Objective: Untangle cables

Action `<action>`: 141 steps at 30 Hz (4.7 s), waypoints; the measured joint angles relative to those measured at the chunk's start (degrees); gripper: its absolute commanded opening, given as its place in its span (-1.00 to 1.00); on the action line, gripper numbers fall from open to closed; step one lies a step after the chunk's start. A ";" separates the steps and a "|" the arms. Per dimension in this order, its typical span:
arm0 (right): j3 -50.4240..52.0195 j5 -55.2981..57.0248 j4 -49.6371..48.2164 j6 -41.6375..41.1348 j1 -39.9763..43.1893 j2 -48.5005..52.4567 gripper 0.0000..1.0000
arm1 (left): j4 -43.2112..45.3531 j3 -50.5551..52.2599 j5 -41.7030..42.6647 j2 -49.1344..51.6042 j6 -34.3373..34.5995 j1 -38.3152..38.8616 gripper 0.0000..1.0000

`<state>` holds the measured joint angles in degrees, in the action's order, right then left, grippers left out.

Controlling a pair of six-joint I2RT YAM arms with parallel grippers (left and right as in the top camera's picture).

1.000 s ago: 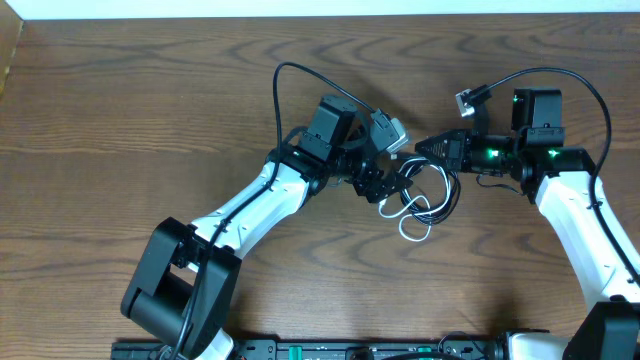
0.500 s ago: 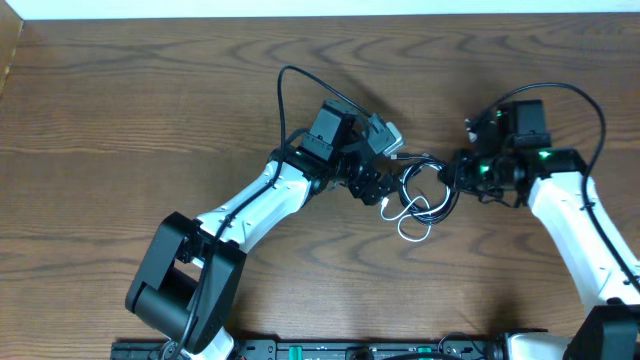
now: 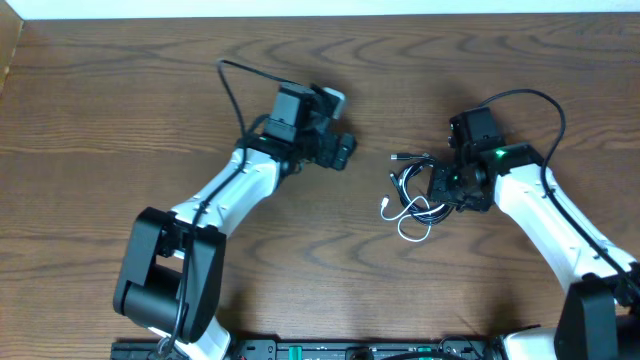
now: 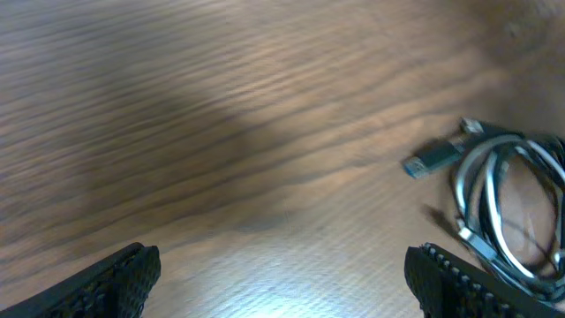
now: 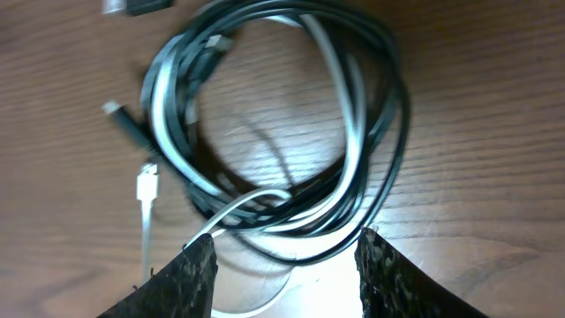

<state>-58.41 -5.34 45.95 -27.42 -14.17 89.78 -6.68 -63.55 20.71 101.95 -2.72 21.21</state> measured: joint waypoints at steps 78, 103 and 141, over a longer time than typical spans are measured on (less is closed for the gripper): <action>-8.61 -34.64 -9.75 14.75 0.15 -3.61 -0.98 | 6.97 0.00 23.91 0.02 -3.06 2.38 1.00; -8.61 -37.11 -7.58 16.11 6.19 -3.61 -0.98 | 5.51 0.00 20.46 0.02 -4.66 2.99 0.16; -8.61 -33.38 -3.93 16.39 6.23 -7.41 -0.98 | 5.75 0.00 19.87 2.80 -4.83 3.21 -0.85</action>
<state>-67.02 -38.72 42.02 -11.03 -7.94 82.37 -0.93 -63.55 40.58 104.75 -7.55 24.43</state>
